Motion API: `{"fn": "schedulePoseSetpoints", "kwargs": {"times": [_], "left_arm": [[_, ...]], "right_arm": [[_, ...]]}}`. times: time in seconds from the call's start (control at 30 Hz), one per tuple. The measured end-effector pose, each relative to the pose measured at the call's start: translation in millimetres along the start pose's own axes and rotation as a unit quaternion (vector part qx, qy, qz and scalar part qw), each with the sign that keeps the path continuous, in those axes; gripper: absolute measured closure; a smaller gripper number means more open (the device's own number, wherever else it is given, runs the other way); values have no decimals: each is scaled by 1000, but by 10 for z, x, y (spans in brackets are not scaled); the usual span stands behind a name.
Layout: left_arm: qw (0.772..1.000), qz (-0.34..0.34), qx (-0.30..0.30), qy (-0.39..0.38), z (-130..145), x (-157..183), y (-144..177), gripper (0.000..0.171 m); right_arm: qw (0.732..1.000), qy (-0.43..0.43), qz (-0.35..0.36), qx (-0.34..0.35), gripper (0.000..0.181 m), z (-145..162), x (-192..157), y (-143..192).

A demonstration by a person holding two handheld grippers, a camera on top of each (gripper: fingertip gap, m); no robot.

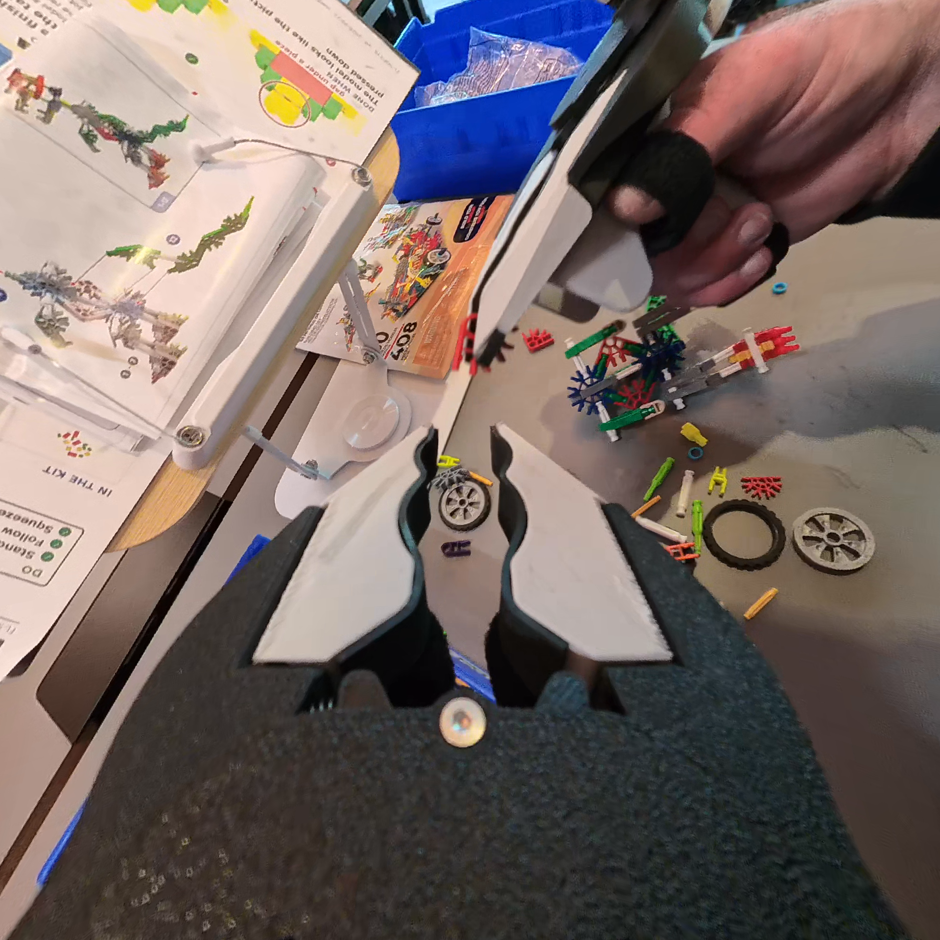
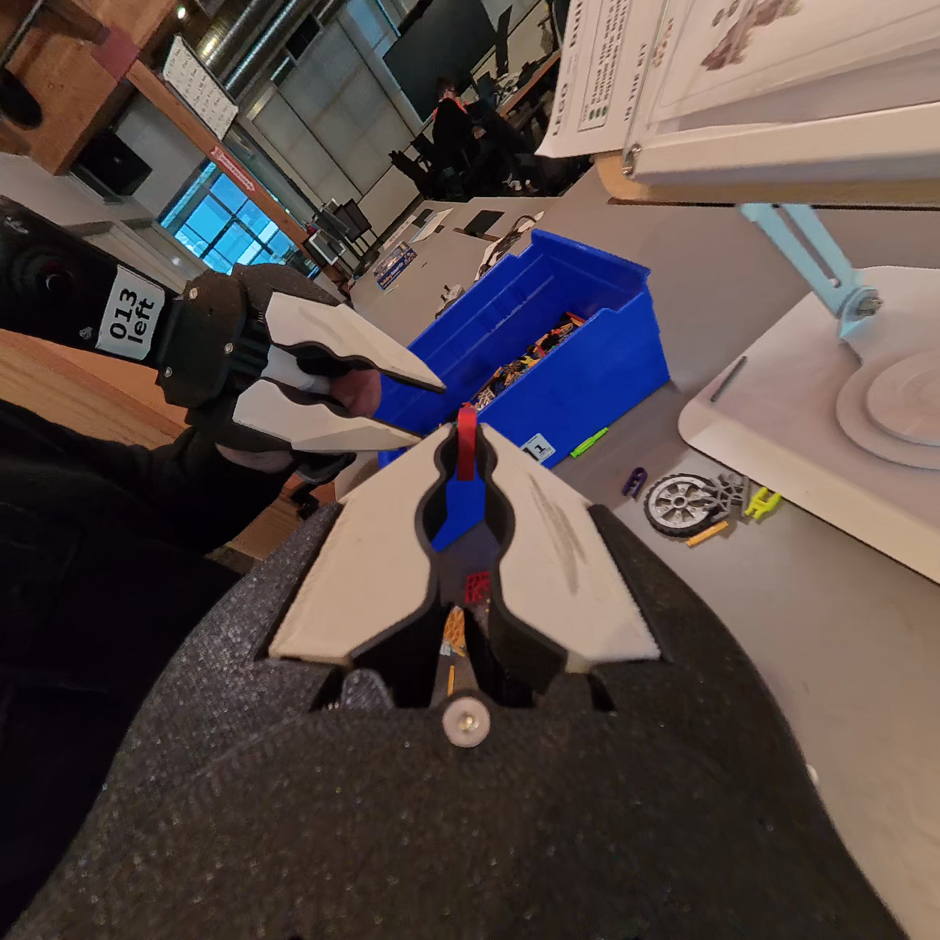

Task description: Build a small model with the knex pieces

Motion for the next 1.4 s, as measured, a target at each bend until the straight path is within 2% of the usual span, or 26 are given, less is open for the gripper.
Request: {"fn": "schedulePoseSetpoints", "kwargs": {"times": [0.2, 0.4, 0.53, 0.67, 1.0, 1.17, 1.4], "left_arm": [[1000, -9, -15, 14, 131, -70, 69, 155], [998, -16, -50, 35, 344, -123, 159, 154], [996, -18, -65, 50, 463, -139, 208, 154], [995, -12, -81, 63, 559, -138, 201, 153], [993, -15, -95, 69, 642, -154, 169, 152], [992, -14, -99, 71, 664, -152, 154, 152], [992, -12, -102, 74, 681, -152, 127, 152]], "right_arm": [[998, 17, 55, -5, 176, -53, 180, 260], [982, 51, 181, -29, 176, -175, 571, 859], [958, 65, 264, -89, 175, -165, 872, 1214], [936, 67, 301, -169, 175, -28, 1134, 1322], [911, 22, 268, -312, 175, 422, 1604, 1263], [910, 1, 243, -335, 175, 525, 1743, 1245], [917, -11, 218, -333, 175, 528, 1802, 1226]]}}
Point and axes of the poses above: each gripper's, where its closed fingertips meet, y back along the fingers, z out of its underside, x = y × z across the jaws, the point moved 7 cm from there along y, back along the fingers, and after that the axes turned 1 degree about -y, right-handed, at the moved point
